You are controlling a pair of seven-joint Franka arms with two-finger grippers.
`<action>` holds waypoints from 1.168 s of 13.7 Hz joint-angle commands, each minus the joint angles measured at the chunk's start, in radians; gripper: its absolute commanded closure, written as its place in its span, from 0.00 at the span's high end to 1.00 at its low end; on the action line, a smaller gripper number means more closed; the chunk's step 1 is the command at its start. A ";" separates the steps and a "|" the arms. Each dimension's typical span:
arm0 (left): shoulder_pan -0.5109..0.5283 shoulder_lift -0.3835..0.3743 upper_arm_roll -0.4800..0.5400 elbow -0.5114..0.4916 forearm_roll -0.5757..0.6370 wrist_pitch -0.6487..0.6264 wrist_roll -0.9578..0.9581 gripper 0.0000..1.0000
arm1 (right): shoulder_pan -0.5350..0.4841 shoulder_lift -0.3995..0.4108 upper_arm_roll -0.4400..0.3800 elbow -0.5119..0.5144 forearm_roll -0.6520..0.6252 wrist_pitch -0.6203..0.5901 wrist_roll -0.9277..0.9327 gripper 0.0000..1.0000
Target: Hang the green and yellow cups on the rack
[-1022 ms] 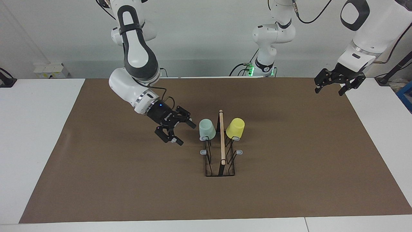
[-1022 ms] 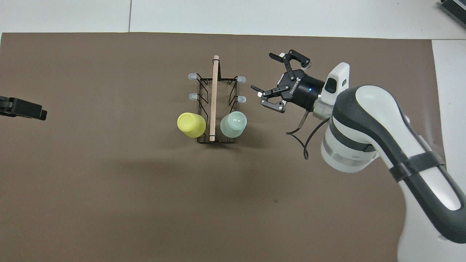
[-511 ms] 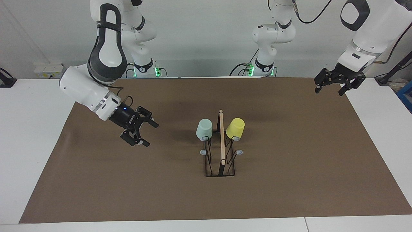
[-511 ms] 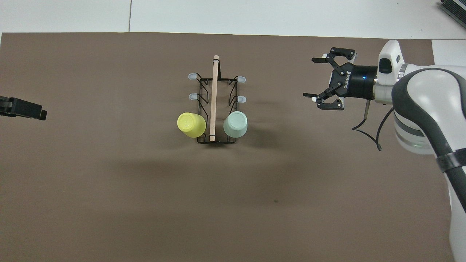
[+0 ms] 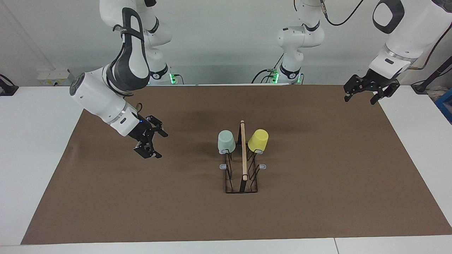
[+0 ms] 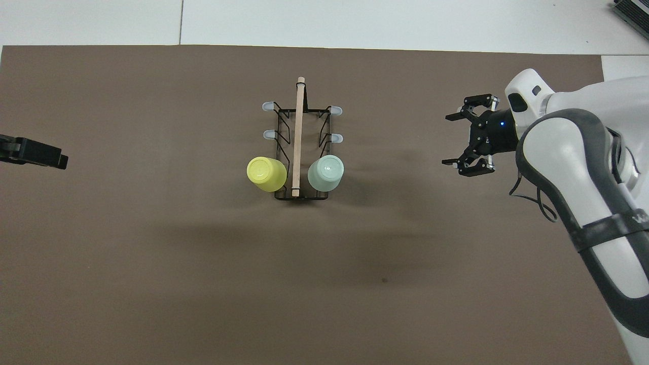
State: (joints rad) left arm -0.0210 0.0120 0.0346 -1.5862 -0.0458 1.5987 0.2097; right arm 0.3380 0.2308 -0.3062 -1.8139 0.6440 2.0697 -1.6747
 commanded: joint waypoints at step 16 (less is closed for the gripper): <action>-0.019 -0.067 -0.013 -0.049 0.015 -0.032 -0.092 1.00 | -0.200 -0.154 0.249 0.108 -0.457 -0.424 1.005 1.00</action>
State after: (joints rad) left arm -0.0346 -0.0294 0.0199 -1.6118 -0.0435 1.5588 0.1223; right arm 0.2216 0.1025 -0.1444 -1.7014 0.2112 1.6834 -0.7620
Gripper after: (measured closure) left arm 0.000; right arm 0.000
